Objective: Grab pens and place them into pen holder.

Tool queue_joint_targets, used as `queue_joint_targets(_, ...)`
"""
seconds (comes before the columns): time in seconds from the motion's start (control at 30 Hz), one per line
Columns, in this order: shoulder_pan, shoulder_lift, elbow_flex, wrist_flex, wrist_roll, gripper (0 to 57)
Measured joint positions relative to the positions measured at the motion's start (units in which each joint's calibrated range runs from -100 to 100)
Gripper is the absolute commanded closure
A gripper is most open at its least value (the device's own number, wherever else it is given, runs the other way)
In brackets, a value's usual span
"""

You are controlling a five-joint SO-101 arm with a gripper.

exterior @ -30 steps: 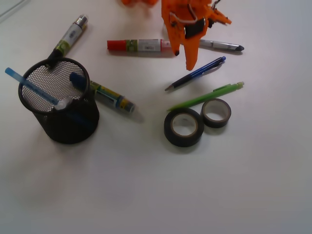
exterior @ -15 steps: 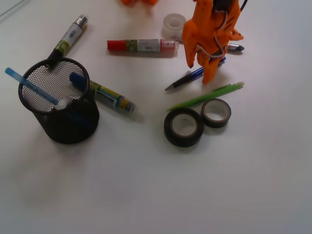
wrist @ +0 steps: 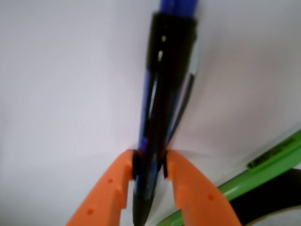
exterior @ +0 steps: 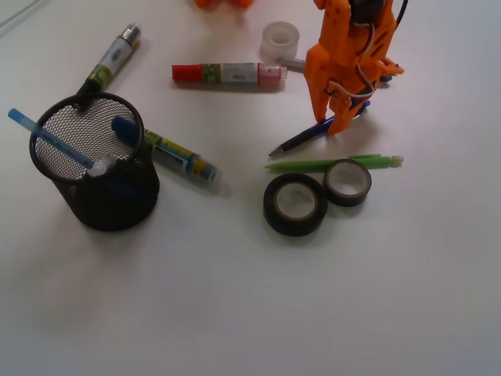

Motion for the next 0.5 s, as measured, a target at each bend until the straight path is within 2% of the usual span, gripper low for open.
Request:
queue_joint_targets(0.13,-0.07,-0.96,-0.09,0.0,-2.59,57.1)
queue_joint_targets(0.3,1.04,-9.49,3.41,2.25,-12.06,57.0)
queue_joint_targets(0.5,9.17,-31.45,11.77,0.52,-21.15,57.0)
